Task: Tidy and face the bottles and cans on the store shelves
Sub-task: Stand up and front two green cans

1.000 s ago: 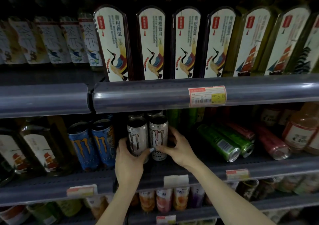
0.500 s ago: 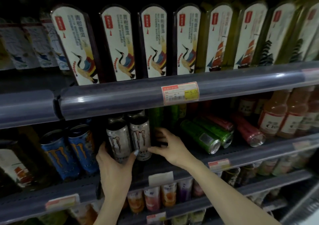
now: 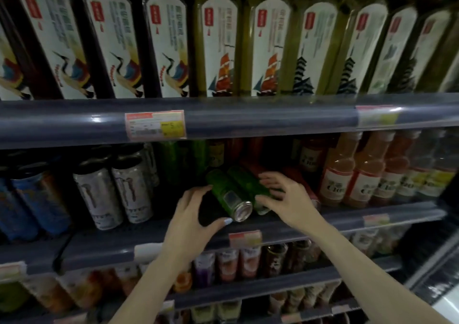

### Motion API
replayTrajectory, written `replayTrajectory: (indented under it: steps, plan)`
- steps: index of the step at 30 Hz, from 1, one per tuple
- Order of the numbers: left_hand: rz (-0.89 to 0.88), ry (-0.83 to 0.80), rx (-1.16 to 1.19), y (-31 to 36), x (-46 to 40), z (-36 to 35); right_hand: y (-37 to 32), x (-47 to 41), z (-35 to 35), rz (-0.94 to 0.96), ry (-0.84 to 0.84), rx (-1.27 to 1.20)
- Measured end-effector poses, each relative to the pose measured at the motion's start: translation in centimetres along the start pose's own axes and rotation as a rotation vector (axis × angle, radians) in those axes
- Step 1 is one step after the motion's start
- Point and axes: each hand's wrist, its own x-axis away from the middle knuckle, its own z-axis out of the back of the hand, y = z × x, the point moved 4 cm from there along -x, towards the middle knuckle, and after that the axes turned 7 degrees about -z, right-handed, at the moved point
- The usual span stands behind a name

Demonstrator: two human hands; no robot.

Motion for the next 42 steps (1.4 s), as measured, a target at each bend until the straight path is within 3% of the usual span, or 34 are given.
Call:
replayTrajectory:
  steps: [7,11,18,31,42]
  plan:
    - [0.172,-0.051,0.164,1.0,-1.6,-5.0,3.2,0.5,0.8,-0.057,0.035,0.101]
    - [0.385,-0.009,0.209,0.3,-3.3,-5.5,3.1,-0.2,0.0,-0.108,0.040,0.118]
    - [0.560,-0.026,0.287,-0.5,-4.9,-6.0,3.0,-1.2,-1.1,-0.204,0.100,0.149]
    - [0.606,-0.076,0.476,-1.9,-5.1,-4.6,1.3,-3.0,-2.9,-0.326,-0.036,0.269]
    - [0.766,-0.123,0.559,-3.4,-5.0,-3.4,1.1,-3.8,-4.8,-0.434,-0.140,0.027]
